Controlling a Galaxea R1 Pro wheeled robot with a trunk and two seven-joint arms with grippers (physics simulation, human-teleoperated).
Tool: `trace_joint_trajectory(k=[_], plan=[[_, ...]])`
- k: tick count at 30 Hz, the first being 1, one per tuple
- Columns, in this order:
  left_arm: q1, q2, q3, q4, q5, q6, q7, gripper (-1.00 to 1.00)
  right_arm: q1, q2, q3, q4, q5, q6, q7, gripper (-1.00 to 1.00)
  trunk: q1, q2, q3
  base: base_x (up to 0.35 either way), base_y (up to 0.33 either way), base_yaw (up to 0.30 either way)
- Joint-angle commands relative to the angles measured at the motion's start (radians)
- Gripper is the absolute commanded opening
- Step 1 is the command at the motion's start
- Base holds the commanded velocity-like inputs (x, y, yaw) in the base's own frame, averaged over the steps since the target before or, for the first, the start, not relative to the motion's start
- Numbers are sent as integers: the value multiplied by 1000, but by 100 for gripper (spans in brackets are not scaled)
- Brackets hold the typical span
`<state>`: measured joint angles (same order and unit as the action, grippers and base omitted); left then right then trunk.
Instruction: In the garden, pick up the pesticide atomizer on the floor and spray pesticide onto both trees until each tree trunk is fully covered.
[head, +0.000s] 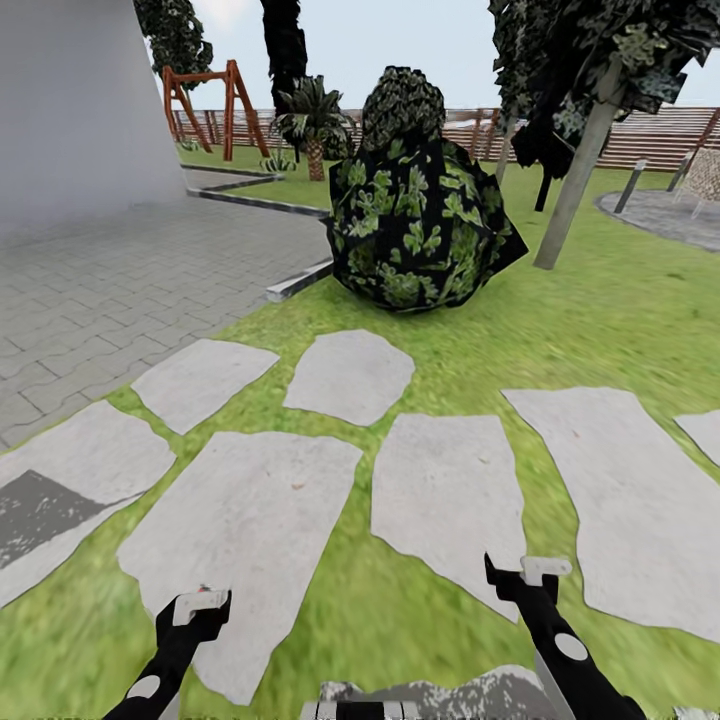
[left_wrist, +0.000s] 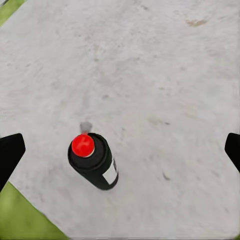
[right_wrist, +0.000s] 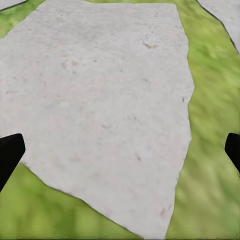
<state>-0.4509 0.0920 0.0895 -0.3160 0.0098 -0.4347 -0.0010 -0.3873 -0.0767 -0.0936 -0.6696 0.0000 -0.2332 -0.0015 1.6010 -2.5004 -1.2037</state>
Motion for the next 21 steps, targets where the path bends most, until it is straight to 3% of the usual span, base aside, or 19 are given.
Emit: trace_joint_trajectory(k=[1,21], plan=[[0,0,0,0,0,-1,1,100,0,0,0,0,0,0,0,100,0,0,-5,0,0,38],[-1,2,3,-1,5,-29,6,100,0,0,0,5,0,0,3,100,9,-5,-112,0,0,64]])
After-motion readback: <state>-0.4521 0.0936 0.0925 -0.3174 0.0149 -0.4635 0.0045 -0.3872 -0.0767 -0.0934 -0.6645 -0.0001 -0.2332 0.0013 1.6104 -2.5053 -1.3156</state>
